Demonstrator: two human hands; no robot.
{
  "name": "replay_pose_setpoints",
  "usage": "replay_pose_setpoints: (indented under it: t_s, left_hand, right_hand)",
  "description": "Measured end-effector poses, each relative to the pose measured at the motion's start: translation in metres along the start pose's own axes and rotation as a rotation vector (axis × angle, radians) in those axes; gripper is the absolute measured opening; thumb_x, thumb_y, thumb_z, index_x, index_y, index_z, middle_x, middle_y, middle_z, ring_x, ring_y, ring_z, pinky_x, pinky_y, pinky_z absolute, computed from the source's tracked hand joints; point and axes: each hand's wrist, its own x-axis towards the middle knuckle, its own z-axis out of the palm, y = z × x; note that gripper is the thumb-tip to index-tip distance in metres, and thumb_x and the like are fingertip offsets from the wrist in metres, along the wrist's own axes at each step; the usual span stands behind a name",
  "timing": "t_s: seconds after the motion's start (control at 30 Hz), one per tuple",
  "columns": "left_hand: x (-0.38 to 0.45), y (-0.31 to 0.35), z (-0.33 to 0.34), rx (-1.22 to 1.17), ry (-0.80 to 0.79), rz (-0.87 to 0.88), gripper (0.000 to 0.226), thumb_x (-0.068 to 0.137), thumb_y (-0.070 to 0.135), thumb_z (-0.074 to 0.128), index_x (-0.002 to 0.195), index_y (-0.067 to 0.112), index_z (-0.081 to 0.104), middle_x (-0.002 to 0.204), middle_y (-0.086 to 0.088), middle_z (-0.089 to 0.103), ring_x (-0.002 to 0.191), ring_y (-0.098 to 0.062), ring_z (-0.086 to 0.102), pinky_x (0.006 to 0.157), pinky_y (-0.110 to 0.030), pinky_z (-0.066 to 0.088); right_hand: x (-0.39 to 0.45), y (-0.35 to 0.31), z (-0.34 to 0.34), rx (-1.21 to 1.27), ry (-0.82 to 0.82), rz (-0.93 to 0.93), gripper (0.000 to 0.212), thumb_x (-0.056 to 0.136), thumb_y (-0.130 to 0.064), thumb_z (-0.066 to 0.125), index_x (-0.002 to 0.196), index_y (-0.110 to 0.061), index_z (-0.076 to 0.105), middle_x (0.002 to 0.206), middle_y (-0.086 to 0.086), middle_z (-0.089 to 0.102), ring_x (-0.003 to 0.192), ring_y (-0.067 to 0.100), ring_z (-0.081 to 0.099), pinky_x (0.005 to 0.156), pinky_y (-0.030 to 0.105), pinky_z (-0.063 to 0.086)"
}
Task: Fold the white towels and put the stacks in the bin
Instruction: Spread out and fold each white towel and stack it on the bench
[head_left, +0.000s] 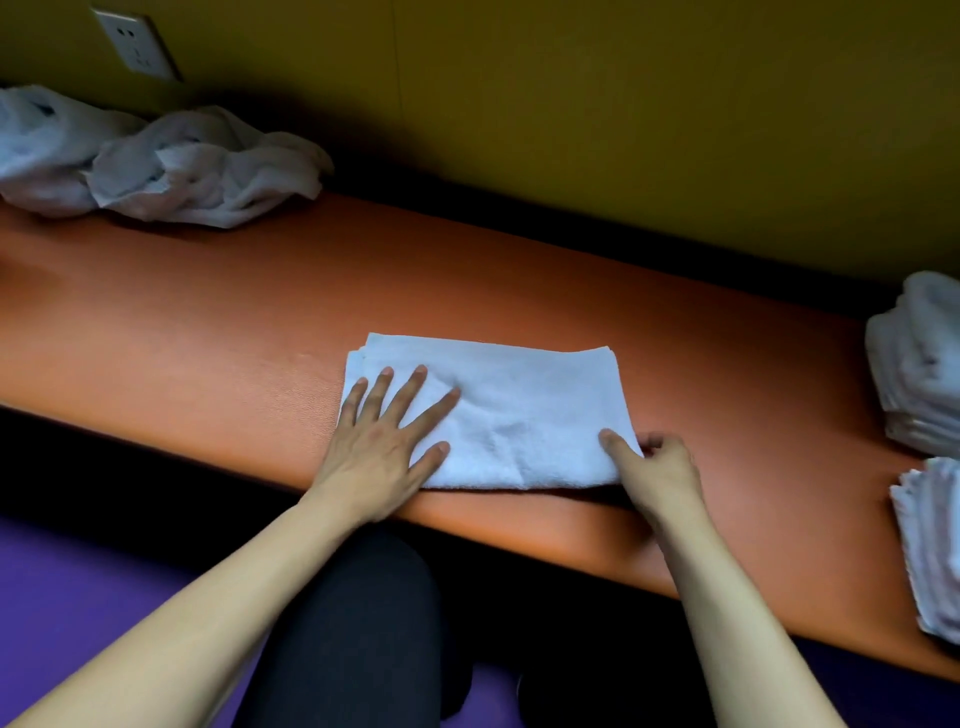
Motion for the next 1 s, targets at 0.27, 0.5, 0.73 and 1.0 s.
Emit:
replay_pose_setpoints:
  t_s: [0.27, 0.5, 0.73, 1.0]
  left_hand:
    - [-0.007, -0.003, -0.004, -0.121, 0.025, -0.026, 0.067, 0.093, 0.065, 0.009, 0.158, 0.048, 0.011, 0.171, 0.001, 0.001, 0.156, -0.027, -0.005, 0.125, -0.045, -0.005]
    - [-0.056, -0.024, 0.006, -0.628, 0.286, -0.397, 0.057, 0.097, 0.047, 0.050, 0.148, 0.024, 0.044, 0.153, 0.006, 0.045, 0.143, -0.023, 0.034, 0.118, -0.037, 0.029]
    - [-0.058, -0.031, 0.002, -0.797, 0.295, -0.393, 0.048, 0.101, 0.031, 0.055, 0.149, 0.026, 0.047, 0.140, 0.016, 0.045, 0.145, -0.010, 0.025, 0.114, -0.020, 0.019]
    - [-0.057, -0.036, -0.009, -1.166, 0.342, -0.545, 0.037, 0.109, 0.032, 0.035, 0.143, 0.030, 0.051, 0.143, 0.008, 0.056, 0.137, -0.006, 0.042, 0.118, -0.033, 0.031]
  right_hand:
    - [-0.012, -0.018, -0.001, 0.250, -0.012, -0.087, 0.014, 0.084, -0.032, 0.073, 0.081, -0.018, 0.070, 0.087, 0.003, 0.074, 0.073, 0.021, 0.062, 0.069, 0.034, 0.047]
    - [-0.058, -0.074, 0.038, 0.198, 0.138, -0.491, 0.014, 0.091, -0.027, 0.063, 0.084, -0.016, 0.057, 0.070, -0.002, 0.057, 0.063, 0.015, 0.048, 0.059, 0.034, 0.037]
    - [-0.098, -0.101, 0.114, -0.031, -0.028, -0.903, 0.014, 0.090, -0.026, 0.063, 0.098, -0.015, 0.061, 0.090, 0.001, 0.063, 0.079, 0.025, 0.057, 0.064, 0.034, 0.042]
    - [-0.102, -0.085, 0.139, -0.481, -0.571, -0.873, 0.049, 0.098, -0.049, 0.051, 0.136, -0.018, 0.056, 0.154, -0.003, 0.040, 0.133, 0.021, 0.044, 0.111, 0.034, 0.036]
